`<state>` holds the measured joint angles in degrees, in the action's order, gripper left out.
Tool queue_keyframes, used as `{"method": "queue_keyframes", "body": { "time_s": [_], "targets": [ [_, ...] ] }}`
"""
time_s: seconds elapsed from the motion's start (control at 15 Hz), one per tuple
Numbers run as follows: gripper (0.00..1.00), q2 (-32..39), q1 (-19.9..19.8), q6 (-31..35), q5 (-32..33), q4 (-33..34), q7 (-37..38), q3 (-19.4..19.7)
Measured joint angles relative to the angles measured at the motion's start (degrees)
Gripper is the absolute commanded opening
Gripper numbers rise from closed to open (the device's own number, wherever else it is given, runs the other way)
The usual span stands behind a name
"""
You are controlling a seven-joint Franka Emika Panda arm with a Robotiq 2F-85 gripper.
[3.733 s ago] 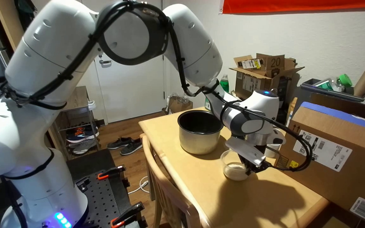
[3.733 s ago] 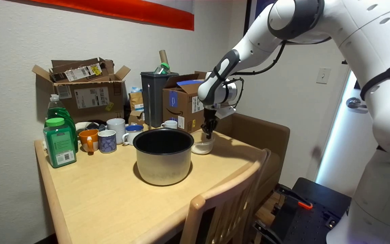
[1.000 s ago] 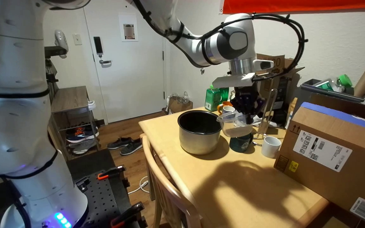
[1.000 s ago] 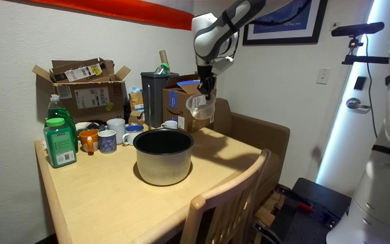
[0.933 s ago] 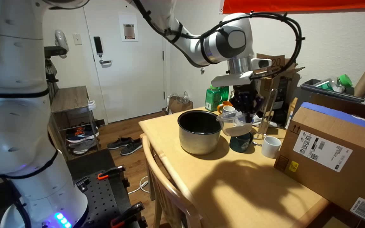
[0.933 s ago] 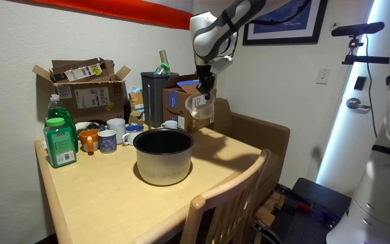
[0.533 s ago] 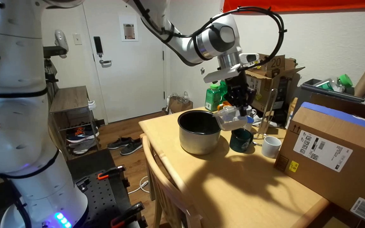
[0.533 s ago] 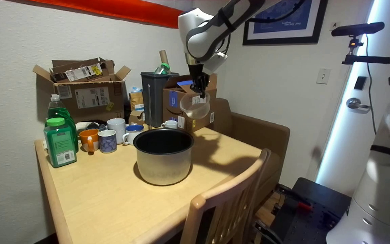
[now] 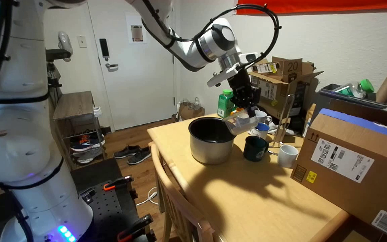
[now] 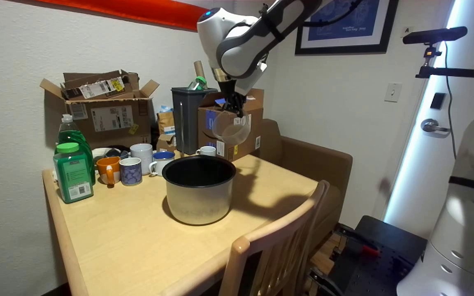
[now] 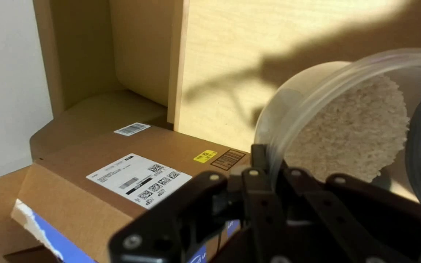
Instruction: Pick up the bowl and pour its contents into the pot
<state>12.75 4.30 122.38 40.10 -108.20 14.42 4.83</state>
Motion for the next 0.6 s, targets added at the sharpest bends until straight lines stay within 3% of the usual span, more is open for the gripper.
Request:
{"method": "queue_keyframes", "body": {
  "time_s": [0.6],
  "targets": [
    [0.03,0.6,3.0,-6.1,11.3,-2.2,12.1,-2.8]
  ]
}}
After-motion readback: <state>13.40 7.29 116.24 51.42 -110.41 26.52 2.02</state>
